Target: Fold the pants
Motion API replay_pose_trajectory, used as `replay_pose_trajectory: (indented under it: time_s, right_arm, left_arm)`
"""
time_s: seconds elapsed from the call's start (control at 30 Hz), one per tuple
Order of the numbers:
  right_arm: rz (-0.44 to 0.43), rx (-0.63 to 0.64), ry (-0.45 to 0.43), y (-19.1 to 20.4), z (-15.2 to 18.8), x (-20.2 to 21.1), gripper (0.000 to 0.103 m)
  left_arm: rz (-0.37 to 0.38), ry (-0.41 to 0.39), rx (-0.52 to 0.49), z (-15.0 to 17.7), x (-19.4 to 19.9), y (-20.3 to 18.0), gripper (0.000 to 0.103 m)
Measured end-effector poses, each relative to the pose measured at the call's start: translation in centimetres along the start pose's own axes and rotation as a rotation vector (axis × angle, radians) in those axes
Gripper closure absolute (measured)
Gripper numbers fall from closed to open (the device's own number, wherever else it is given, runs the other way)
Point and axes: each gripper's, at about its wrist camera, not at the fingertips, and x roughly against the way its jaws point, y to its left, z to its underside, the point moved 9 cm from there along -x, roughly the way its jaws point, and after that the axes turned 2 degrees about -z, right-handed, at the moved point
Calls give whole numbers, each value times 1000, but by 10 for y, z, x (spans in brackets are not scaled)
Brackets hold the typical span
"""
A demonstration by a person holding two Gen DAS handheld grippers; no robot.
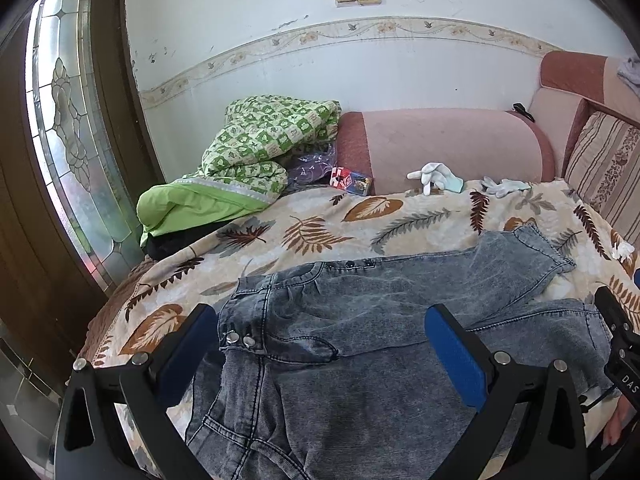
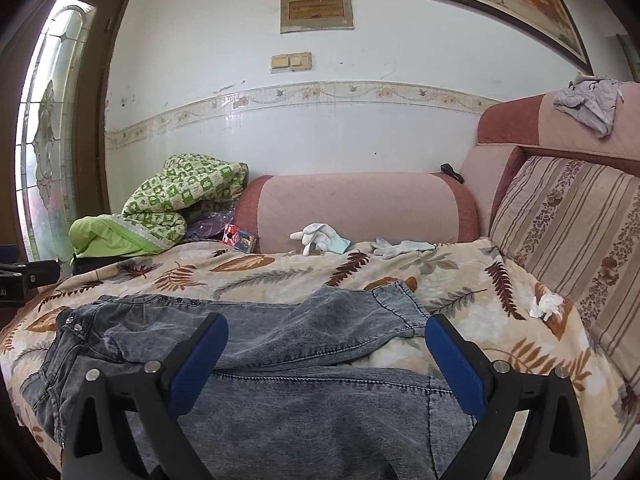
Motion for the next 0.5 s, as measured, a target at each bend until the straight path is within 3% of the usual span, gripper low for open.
replay_pose_trajectory:
  time_s: [0.5]
  right_arm:
    - [54,-14,12,16,0,2,3]
  left_arm:
    - [0,14,-18,3,-5,-8,0]
